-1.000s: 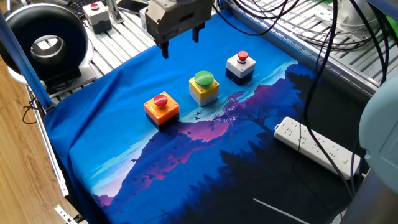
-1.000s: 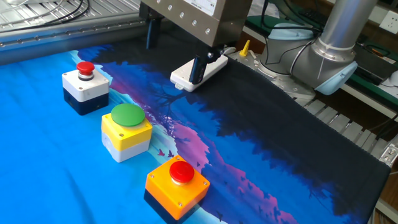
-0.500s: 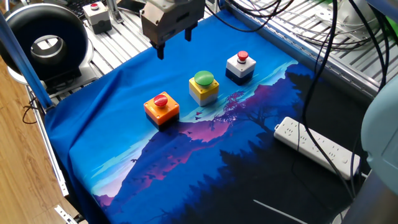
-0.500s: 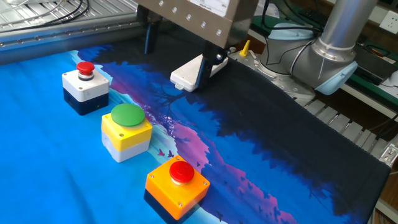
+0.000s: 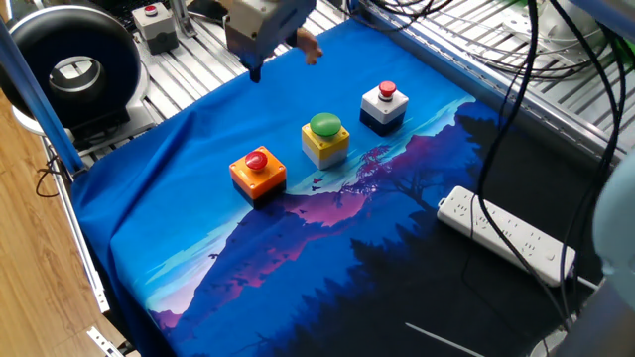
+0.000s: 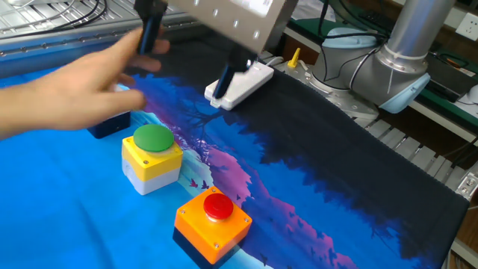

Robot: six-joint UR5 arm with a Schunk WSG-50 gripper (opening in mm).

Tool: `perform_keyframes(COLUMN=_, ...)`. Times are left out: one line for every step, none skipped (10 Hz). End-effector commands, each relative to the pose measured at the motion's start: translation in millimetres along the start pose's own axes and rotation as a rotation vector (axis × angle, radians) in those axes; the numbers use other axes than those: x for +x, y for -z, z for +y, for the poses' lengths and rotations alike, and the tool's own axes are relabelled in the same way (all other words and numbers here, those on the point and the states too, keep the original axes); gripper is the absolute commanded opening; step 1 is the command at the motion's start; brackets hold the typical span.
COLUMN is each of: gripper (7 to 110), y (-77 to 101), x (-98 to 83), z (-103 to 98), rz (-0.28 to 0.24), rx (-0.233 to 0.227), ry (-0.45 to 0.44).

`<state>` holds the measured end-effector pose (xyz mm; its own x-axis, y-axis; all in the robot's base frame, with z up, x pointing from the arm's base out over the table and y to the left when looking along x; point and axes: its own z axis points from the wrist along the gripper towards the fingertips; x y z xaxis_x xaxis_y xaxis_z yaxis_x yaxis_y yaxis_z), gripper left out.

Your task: Press three buttons from left to right in sequence

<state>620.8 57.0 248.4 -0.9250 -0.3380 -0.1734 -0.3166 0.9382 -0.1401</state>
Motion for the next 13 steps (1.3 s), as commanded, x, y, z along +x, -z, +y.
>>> perform_keyframes(gripper=7, y=29.0, x=-1.6, z=-3, rz=-0.045, rx=0.001, ry=0.105)
perform_keyframes(gripper=7, y=28.8, x=3.7, z=-6, rz=-0.047, rx=-0.015, ry=0.147)
perform_keyframes(gripper=7, y=24.5, x=6.0, z=-10, rz=-0.053, rx=-0.024, ry=0.16)
perform_keyframes(gripper=7, y=22.6, x=9.5, z=-7, rz=-0.03, rx=-0.034, ry=0.123)
perform_keyframes(gripper=7, y=18.8, x=12.2, z=-11, rz=0.004, rx=0.0, ry=0.101)
perform_keyframes(gripper=7, y=12.8, x=17.5, z=-11, rz=0.045, rx=0.017, ry=0.074)
perform_keyframes(gripper=7, y=4.7, x=9.3, z=-9, rz=0.035, rx=0.035, ry=0.113)
perform_keyframes(gripper=7, y=0.9, x=6.4, z=5, rz=0.032, rx=-0.001, ry=0.083)
perform_keyframes(gripper=7, y=-2.9, x=7.9, z=8, rz=0.037, rx=-0.024, ry=0.068)
perform_keyframes(gripper=7, y=-3.1, x=9.0, z=8, rz=0.041, rx=-0.028, ry=0.049)
perform_keyframes(gripper=7, y=-1.7, x=13.9, z=15, rz=0.061, rx=-0.054, ry=-0.016)
perform_keyframes(gripper=7, y=-2.6, x=27.0, z=17, rz=0.118, rx=-0.06, ry=-0.102)
perform_keyframes(gripper=7, y=-4.9, x=34.7, z=11, rz=0.14, rx=-0.055, ry=-0.157)
